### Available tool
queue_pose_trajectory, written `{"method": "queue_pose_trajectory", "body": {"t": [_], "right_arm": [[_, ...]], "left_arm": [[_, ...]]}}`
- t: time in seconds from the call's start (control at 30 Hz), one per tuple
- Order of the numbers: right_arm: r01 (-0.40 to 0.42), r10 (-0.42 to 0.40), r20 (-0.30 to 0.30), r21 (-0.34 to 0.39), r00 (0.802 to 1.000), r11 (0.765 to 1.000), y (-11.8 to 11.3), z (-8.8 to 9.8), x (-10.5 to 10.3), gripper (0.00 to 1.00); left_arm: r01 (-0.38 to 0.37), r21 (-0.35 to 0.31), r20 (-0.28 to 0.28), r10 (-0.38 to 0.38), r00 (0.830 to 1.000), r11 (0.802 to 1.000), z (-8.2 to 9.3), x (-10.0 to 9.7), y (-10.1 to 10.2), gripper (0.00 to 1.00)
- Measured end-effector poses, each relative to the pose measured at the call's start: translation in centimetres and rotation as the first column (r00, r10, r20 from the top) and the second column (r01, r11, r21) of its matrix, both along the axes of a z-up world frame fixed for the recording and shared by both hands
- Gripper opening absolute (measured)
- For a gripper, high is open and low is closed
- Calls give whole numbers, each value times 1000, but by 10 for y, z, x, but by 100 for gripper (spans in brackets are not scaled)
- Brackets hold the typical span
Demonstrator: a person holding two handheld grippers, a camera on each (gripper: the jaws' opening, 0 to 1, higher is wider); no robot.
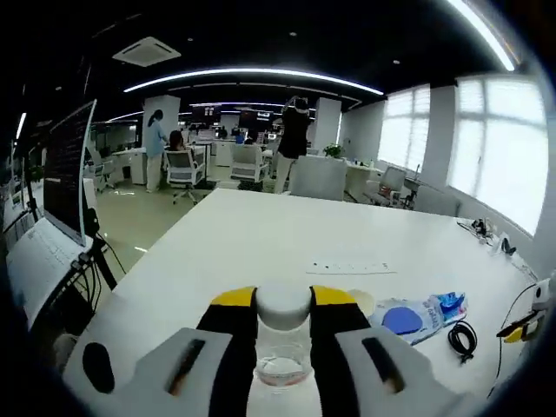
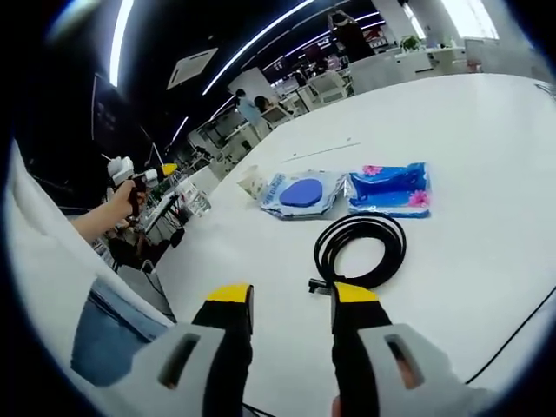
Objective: Arrange the tabletop items into an orderly group along one side of the table until the central work area is clear of visible clutter.
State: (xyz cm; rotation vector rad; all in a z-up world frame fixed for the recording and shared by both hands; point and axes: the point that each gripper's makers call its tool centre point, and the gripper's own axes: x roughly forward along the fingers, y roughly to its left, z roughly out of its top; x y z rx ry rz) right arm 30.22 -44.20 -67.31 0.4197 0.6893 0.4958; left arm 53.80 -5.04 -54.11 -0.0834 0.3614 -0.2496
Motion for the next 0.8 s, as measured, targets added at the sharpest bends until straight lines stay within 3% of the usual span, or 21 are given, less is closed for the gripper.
{"method": "queue_pose_trajectory", "body": {"t": [0.2, 0.43, 0.8], "right_arm": [[21, -21, -4, 5, 1000, 1000, -4, -1, -1, 34], [36, -36, -6, 5, 999, 999, -10, -1, 4, 34], [44, -44, -8, 2, 999, 999, -13, -1, 10, 34]], "left_arm": [[62, 26, -12, -61, 998, 998, 2, 26, -23, 20], [76, 24, -28, -76, 997, 997, 2, 47, -34, 20], [115, 58, -87, -110, 990, 992, -25, 76, -45, 20]]}}
